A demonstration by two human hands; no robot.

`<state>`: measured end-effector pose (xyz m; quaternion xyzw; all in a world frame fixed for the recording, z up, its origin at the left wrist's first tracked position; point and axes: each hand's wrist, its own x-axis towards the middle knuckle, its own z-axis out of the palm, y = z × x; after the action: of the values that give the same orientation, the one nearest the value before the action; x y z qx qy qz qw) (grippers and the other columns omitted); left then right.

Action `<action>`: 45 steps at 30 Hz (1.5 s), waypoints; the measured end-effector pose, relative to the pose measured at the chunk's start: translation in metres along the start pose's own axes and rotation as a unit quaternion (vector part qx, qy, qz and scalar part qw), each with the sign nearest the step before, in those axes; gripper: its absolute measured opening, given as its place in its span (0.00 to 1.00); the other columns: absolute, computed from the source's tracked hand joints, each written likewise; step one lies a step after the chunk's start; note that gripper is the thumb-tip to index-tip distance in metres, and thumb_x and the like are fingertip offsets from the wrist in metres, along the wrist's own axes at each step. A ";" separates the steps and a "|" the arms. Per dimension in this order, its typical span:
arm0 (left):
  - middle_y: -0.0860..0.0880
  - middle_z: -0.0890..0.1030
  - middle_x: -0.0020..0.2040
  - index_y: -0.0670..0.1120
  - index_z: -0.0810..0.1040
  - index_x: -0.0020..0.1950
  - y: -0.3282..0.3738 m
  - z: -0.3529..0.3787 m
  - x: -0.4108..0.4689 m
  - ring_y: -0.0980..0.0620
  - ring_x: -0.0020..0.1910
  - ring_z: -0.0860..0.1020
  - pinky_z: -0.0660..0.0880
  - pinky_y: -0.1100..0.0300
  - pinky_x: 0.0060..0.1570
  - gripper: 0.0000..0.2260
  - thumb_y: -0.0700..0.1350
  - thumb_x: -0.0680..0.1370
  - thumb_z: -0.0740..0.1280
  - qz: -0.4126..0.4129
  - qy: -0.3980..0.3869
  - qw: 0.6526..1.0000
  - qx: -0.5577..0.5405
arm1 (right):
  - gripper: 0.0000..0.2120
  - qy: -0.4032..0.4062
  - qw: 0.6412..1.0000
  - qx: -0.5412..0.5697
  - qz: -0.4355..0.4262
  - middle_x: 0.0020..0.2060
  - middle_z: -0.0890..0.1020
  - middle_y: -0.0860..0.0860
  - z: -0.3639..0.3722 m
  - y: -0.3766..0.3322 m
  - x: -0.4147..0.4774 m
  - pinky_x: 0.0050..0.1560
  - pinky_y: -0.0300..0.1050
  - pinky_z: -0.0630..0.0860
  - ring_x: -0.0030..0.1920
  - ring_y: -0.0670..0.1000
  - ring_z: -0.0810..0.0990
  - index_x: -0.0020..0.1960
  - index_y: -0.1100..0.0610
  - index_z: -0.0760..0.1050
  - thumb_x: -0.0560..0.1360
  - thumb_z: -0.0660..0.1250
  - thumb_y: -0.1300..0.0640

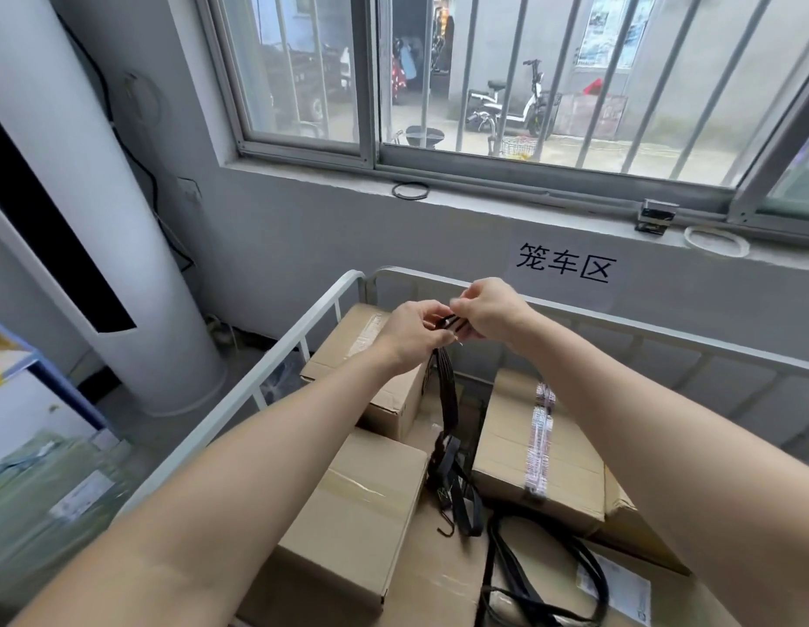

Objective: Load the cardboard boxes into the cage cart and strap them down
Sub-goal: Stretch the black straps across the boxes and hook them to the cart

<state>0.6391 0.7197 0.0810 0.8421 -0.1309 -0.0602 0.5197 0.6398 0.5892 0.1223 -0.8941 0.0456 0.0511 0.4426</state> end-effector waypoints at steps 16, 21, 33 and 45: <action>0.44 0.78 0.37 0.39 0.76 0.41 -0.094 -0.067 0.068 0.51 0.32 0.78 0.80 0.60 0.32 0.08 0.38 0.80 0.63 -0.203 0.182 0.885 -0.377 | 0.12 -0.159 0.978 0.128 0.049 0.40 0.83 0.58 0.106 -0.007 0.091 0.45 0.44 0.80 0.35 0.52 0.82 0.55 0.67 0.78 0.78 0.66 0.58; 0.48 0.78 0.41 0.44 0.78 0.50 -0.142 -0.085 0.095 0.51 0.40 0.76 0.74 0.62 0.38 0.04 0.40 0.80 0.64 -0.268 0.115 0.907 -0.303 | 0.05 -0.120 0.984 0.112 0.067 0.36 0.80 0.56 0.136 -0.017 0.132 0.35 0.38 0.77 0.32 0.50 0.78 0.47 0.62 0.78 0.78 0.65 0.61; 0.49 0.79 0.39 0.42 0.77 0.63 -0.226 -0.098 0.184 0.52 0.40 0.77 0.72 0.63 0.38 0.13 0.39 0.78 0.66 -0.294 0.094 0.913 -0.267 | 0.05 -0.035 0.981 0.132 0.137 0.37 0.80 0.59 0.214 0.011 0.266 0.50 0.52 0.79 0.36 0.57 0.80 0.45 0.61 0.77 0.78 0.64 0.63; 0.49 0.78 0.53 0.44 0.76 0.63 -0.312 -0.081 0.220 0.52 0.43 0.76 0.69 0.62 0.39 0.18 0.32 0.80 0.55 -0.288 0.089 0.926 -0.226 | 0.11 -0.022 0.956 0.185 0.228 0.24 0.76 0.55 0.273 0.055 0.368 0.32 0.37 0.71 0.17 0.44 0.73 0.61 0.68 0.72 0.79 0.59 0.68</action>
<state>0.9183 0.8593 -0.1526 0.7055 0.1815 -0.1597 0.6662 0.9837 0.7598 -0.1341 -0.7612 0.2466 0.1612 0.5778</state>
